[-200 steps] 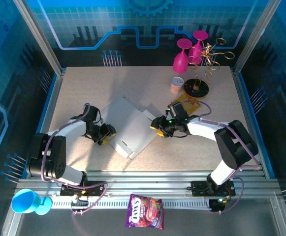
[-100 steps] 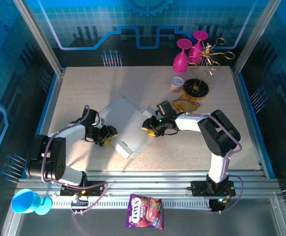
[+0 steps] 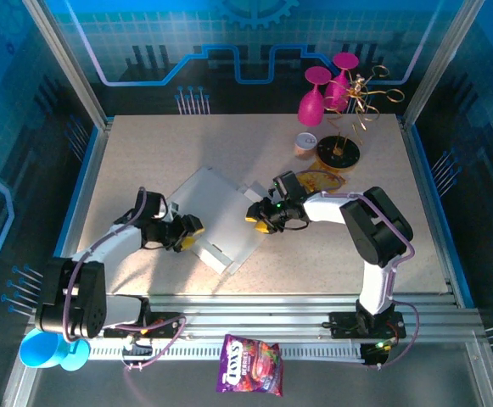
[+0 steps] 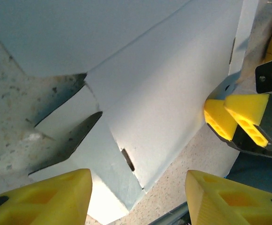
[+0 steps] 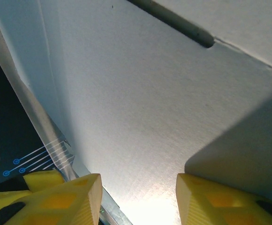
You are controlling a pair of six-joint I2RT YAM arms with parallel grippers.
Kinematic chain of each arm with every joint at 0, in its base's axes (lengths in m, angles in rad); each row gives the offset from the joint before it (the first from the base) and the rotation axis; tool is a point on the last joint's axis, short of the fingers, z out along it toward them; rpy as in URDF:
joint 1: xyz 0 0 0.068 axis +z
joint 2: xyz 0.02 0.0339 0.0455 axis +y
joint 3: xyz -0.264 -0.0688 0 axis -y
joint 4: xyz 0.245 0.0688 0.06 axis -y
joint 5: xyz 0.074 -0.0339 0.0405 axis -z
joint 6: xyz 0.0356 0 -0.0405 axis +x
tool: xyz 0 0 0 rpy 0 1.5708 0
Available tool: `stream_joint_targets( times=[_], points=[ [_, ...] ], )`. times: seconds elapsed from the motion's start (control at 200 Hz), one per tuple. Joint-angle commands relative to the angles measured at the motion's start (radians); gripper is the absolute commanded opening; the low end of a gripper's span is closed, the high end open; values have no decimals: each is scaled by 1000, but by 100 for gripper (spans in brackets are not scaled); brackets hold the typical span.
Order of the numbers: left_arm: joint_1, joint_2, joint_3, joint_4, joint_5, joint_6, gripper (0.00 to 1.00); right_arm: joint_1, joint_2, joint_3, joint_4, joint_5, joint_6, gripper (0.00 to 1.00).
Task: Fold the paper box
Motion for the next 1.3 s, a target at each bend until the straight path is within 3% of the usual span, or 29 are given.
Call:
stream_joint_targets(
  times=[0.0,0.08,0.22,0.47,0.785,1.076,1.296],
  points=[
    [8,-39,14,-155,-73,11,55,-24,31,5,-36,12,-13,46],
    [8,-52,31,-232,-157,47,55,-26,32,5,-35,8,-14,46],
    [8,36,40,-207,-177,74,57,-28,45,7,-32,-1,-14,46],
    [3,139,-5,28,-89,40,60,-32,74,18,-34,-13,-17,46],
    [-29,151,-39,234,0,-62,59,-35,81,19,-25,-19,-11,46],
    [-41,90,26,92,-70,-25,57,-36,78,13,-20,-20,-6,46],
    [-40,62,84,-75,-196,59,57,-41,75,12,-21,-23,-7,46]
  ],
)
